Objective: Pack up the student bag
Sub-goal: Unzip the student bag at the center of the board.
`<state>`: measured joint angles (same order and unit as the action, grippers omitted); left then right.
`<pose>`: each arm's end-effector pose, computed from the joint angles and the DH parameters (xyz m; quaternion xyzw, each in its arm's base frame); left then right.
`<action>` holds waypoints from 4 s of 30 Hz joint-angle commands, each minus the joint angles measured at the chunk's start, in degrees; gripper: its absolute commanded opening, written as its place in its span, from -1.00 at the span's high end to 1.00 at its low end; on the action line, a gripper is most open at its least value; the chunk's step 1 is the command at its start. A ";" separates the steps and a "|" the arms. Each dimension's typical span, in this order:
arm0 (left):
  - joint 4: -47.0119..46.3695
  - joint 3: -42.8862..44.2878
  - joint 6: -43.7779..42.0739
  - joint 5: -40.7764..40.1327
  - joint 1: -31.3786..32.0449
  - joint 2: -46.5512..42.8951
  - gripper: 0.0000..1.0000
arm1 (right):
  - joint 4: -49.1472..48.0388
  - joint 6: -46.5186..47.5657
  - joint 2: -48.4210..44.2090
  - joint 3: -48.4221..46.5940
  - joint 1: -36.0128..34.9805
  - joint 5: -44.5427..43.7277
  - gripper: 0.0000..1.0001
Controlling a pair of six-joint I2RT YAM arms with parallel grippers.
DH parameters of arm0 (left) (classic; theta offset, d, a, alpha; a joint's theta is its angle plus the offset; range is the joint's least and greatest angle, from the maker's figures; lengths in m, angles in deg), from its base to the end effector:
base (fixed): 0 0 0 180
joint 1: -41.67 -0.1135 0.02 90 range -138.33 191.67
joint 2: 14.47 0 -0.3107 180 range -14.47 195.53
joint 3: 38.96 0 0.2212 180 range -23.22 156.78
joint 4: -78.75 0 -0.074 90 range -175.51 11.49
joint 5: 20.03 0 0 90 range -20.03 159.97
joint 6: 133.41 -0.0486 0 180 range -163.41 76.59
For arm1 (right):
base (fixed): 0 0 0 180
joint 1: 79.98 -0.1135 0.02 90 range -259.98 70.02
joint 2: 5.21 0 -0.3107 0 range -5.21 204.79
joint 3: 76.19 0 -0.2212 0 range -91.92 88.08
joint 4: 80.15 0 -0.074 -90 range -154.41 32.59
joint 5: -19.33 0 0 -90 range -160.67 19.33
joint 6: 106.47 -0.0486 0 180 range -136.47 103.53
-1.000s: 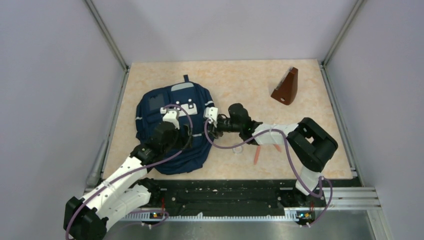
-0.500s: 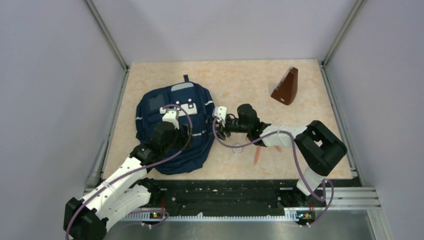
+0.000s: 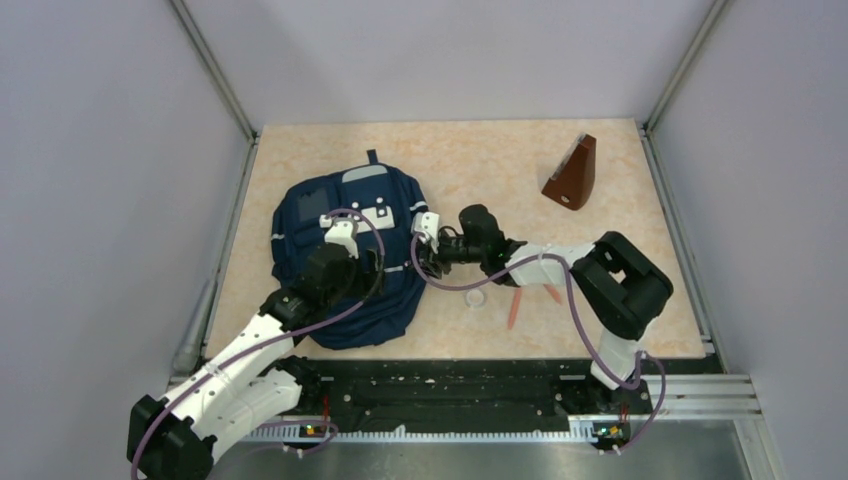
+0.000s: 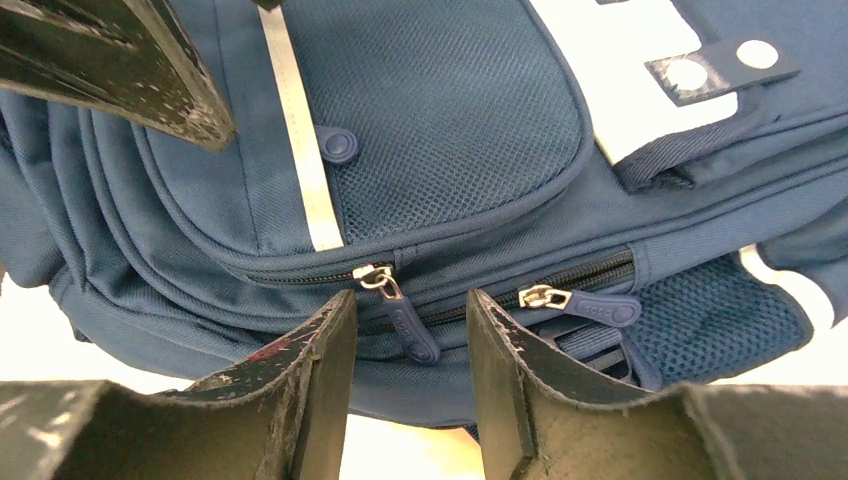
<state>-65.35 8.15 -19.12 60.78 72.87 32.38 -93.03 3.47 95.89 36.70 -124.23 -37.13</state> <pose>0.1134 -0.0596 0.2701 0.0169 0.8873 -0.1489 0.4361 0.2463 0.2774 0.2535 -0.5578 0.5822 0.3466 0.4793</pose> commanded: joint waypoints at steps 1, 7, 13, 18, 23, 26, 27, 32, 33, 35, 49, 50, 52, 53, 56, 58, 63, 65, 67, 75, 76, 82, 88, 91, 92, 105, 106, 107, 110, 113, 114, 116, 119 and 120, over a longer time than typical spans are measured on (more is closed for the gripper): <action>-1.75 -0.12 -0.12 0.57 -0.19 -0.78 -0.67 | 1.19 1.21 2.23 -3.72 -0.93 1.78 0.16; -2.39 -0.27 -0.10 0.93 -0.19 -0.17 -0.63 | 2.47 1.59 3.93 -4.87 -1.54 -0.30 0.58; -3.93 -1.11 0.72 2.18 -0.26 2.56 -0.31 | 1.41 -0.77 1.64 -2.11 -3.09 -5.20 1.00; -7.59 -3.11 1.73 4.03 -0.18 4.56 0.03 | 0.31 -3.80 -0.92 1.29 -5.64 -12.51 1.00; -8.77 -2.98 2.65 5.08 -0.21 7.16 0.29 | -2.49 -5.28 -3.86 5.56 -9.87 -20.64 1.00; -9.39 -2.94 3.05 5.08 -0.18 8.42 0.47 | -4.36 -6.72 -5.57 8.01 -12.23 -24.54 1.00; -9.82 -3.09 3.35 5.06 -0.18 8.76 0.50 | -5.02 -7.21 -6.17 8.71 -12.91 -25.95 1.00; -12.74 -4.23 5.25 5.06 -0.18 8.81 0.58 | -8.08 -9.36 -7.55 11.64 -16.81 -30.52 1.00; -13.37 -4.48 5.79 5.06 -0.22 8.72 0.59 | -8.74 -9.70 -7.27 11.84 -17.67 -31.29 1.00; -14.75 -4.86 6.66 5.34 -0.19 8.54 0.59 | -10.02 -10.45 -6.07 11.77 -19.07 -32.53 1.00; -22.39 -4.87 8.22 8.83 -0.18 6.25 0.42 | -20.35 -11.92 -5.96 14.96 -22.99 -43.26 1.00; -22.89 -4.73 7.62 10.43 -0.18 6.44 0.34 | -20.32 -11.39 -6.40 15.29 -22.99 -43.62 1.00; -23.92 -4.24 7.62 11.95 -0.18 7.42 0.20 | -19.80 -10.97 -6.85 15.80 -22.99 -44.21 1.00; -24.27 -3.76 7.92 12.30 -0.16 8.24 0.13 | -19.63 -10.90 -6.88 15.84 -23.00 -44.31 1.00; -25.18 -2.30 8.39 12.90 0.04 11.35 -0.04 | -19.87 -10.96 -6.88 16.03 -22.99 -44.44 1.00; -25.53 -0.91 8.21 12.87 0.35 13.31 -0.10 | -20.04 -11.06 -6.92 16.08 -23.01 -44.26 1.00; -23.56 3.16 7.23 10.33 1.65 17.90 -0.21 | -19.88 -10.92 -7.10 16.13 -22.99 -44.96 1.00; -20.80 5.08 7.24 6.88 2.07 20.19 -0.22 | -19.98 -10.85 -7.29 16.35 -22.99 -45.36 1.00; -16.84 7.22 7.13 3.81 2.53 22.68 -0.21 | -20.14 -10.80 -7.61 16.59 -23.03 -45.57 1.00; -12.07 11.64 5.46 -4.49 4.97 29.52 0.08 | -20.61 -10.39 -8.17 17.29 -22.99 -46.25 1.00; -11.48 11.97 5.28 -5.69 5.31 30.32 0.13 | -20.83 -10.32 -8.27 17.42 -22.99 -46.41 1.00; -12.37 12.57 6.49 -5.83 5.86 33.99 1.00 | -21.35 -9.84 -8.69 18.16 -22.99 -47.40 1.00; -17.09 15.09 8.79 -4.08 5.80 35.65 1.00 | -20.71 -9.11 -9.84 19.13 -22.99 -47.78 1.00; -19.56 16.53 9.56 -6.38 5.80 36.47 1.00 | -19.72 -9.05 -9.96 19.32 -23.07 -47.19 1.00; -21.01 17.10 9.50 -7.10 5.74 36.84 1.00 | -19.74 -9.16 -9.96 19.50 -23.14 -46.74 1.00; -30.10 23.78 8.46 -9.33 3.35 44.11 1.00 | -25.85 -13.82 -2.90 16.18 -30.13 -47.15 1.00; -31.15 23.83 8.49 -9.49 2.94 44.34 1.00 | -26.91 -14.62 -2.50 15.77 -30.47 -48.15 1.00; -32.42 23.70 8.63 -9.81 2.56 44.53 1.00 | -27.48 -15.71 -2.22 15.49 -30.66 -49.09 1.00; -36.37 23.47 8.08 -9.80 1.33 44.49 1.00 | -28.08 -17.07 -2.61 15.37 -30.72 -52.47 1.00; -38.90 23.90 4.32 -6.45 0.27 43.59 1.00 | -27.22 -15.72 -4.36 16.25 -30.54 -55.54 1.00; -38.09 24.36 2.87 -5.62 0.06 42.83 0.97 | -26.60 -15.09 -5.07 16.61 -30.22 -55.87 1.00; -34.84 25.17 0.43 -4.74 -0.18 40.97 0.67 | -24.95 -14.84 -6.71 17.52 -28.75 -55.17 1.00; -31.19 23.55 -2.41 -4.01 -0.21 35.37 0.08 | -23.25 -15.53 -9.29 19.20 -25.63 -52.33 1.00; -29.95 22.46 -2.75 -3.83 -0.23 33.10 -0.06 | -23.04 -15.59 -10.06 19.80 -24.88 -51.43 1.00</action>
<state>-91.71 29.62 -16.85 58.38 74.10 74.74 -116.20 -10.28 91.14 54.36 -150.76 -94.31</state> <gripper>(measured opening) 0.410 0.018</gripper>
